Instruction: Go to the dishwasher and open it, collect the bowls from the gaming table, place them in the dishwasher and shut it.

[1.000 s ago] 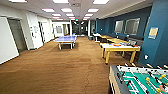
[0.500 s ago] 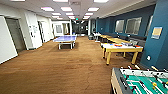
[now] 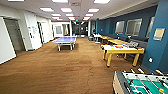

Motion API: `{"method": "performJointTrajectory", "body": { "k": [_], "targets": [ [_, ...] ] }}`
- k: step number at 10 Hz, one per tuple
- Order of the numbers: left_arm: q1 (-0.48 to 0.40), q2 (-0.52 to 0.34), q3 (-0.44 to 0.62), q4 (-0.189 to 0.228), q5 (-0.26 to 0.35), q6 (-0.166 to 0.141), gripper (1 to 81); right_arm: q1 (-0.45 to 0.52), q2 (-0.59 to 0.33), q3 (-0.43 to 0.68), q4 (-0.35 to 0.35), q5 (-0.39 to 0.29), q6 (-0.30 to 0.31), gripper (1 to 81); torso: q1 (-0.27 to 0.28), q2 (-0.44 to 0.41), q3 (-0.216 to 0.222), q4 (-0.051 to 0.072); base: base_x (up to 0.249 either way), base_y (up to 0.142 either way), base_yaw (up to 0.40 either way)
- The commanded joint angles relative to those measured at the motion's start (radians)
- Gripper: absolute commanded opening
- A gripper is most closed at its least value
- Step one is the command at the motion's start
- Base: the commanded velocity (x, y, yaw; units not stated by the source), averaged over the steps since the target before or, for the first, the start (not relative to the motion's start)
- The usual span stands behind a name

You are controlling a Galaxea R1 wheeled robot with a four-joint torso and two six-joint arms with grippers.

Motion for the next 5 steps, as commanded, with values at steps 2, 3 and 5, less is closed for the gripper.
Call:
{"method": "performJointTrajectory", "body": {
  "k": [2, 3, 5],
  "targets": [
    [-0.041, -0.006, 0.003, 0.004, 0.048, 0.008, 81.1, 0.045, 0.003, 0.005, -0.013, -0.040, -0.004, 81.1, 0.000, 0.000, 0.000, 0.000, 0.191, 0.000, 0.000],
    [-0.041, -0.005, 0.003, 0.004, 0.048, 0.008, 81.1, 0.045, 0.003, 0.005, -0.015, -0.040, -0.004, 81.1, 0.000, 0.000, 0.000, 0.000, 0.192, 0.000, 0.000],
    [-0.041, -0.003, 0.003, 0.006, 0.048, 0.008, 81.1, 0.045, 0.003, 0.003, -0.013, -0.040, -0.004, 81.1, 0.000, 0.000, 0.000, 0.000, 0.191, 0.000, 0.000]
  ]
}}
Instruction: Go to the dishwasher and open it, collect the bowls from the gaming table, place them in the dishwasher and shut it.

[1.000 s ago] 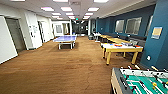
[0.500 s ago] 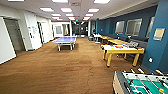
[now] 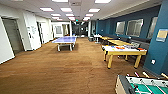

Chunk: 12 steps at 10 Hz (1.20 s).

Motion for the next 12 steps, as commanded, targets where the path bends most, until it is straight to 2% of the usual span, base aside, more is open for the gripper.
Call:
{"method": "performJointTrajectory", "body": {
  "k": [1, 12],
  "targets": [
    [-0.046, -0.003, 0.003, 0.006, 0.047, 0.008, 81.1, 0.051, 0.002, 0.005, -0.015, -0.036, -0.004, 81.1, 0.000, 0.000, 0.000, 0.000, 0.192, 0.000, 0.000],
    [-0.046, 0.000, 0.003, 0.006, 0.048, 0.008, 81.1, 0.051, 0.002, -0.001, -0.015, -0.036, -0.004, 81.1, 0.000, 0.000, 0.000, 0.000, 0.193, 0.000, 0.000]
  ]
}}
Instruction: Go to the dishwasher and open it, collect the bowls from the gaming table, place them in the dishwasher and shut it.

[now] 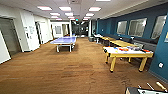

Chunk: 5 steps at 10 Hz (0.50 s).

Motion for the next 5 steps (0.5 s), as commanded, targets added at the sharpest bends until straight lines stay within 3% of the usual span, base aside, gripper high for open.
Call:
{"method": "performJointTrajectory", "body": {
  "k": [1, 5],
  "targets": [
    [-0.046, -0.005, 0.003, 0.006, 0.047, 0.008, 81.1, 0.051, 0.001, 0.004, -0.015, -0.036, -0.004, 81.1, 0.000, 0.000, 0.000, 0.000, 0.194, 0.000, 0.000],
    [-0.046, -0.005, 0.003, 0.004, 0.046, 0.008, 81.1, 0.051, 0.001, 0.004, -0.016, -0.036, -0.005, 81.1, 0.000, 0.000, 0.000, 0.000, 0.194, 0.000, 0.000]
  ]
}}
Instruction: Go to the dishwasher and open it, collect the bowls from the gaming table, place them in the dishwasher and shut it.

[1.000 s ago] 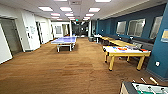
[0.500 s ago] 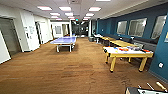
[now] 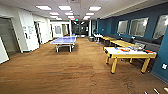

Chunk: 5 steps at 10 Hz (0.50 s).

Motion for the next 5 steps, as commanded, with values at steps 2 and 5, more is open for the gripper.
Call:
{"method": "performJointTrajectory", "body": {
  "k": [2, 5],
  "targets": [
    [-0.046, -0.006, 0.003, 0.004, 0.047, 0.008, 81.1, 0.051, 0.000, 0.006, -0.020, -0.036, -0.004, 81.1, 0.000, 0.000, 0.000, 0.000, 0.194, 0.000, 0.000],
    [-0.046, -0.004, 0.003, 0.004, 0.047, 0.008, 81.1, 0.051, 0.000, 0.006, -0.022, -0.036, -0.005, 81.1, 0.000, 0.000, 0.000, 0.000, 0.194, 0.000, 0.000]
  ]
}}
